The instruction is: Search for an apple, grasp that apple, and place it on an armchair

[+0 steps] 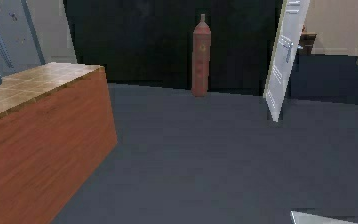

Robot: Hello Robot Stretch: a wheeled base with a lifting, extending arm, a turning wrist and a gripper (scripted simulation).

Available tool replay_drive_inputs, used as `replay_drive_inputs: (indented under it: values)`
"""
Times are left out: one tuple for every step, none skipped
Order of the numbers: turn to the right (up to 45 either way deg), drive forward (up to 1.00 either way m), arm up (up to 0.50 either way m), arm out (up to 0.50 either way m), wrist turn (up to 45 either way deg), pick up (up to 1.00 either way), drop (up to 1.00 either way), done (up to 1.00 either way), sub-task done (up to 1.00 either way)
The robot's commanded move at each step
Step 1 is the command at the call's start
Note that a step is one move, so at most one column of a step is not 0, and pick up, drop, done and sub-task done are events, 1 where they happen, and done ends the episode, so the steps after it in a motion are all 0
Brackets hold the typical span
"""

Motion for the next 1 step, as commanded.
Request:
replay_drive_inputs:
  values:
    - [0.0, 0.0, 0.0, 0.0, 45.0, 0.0, 0.0, 0.0, 0.0]
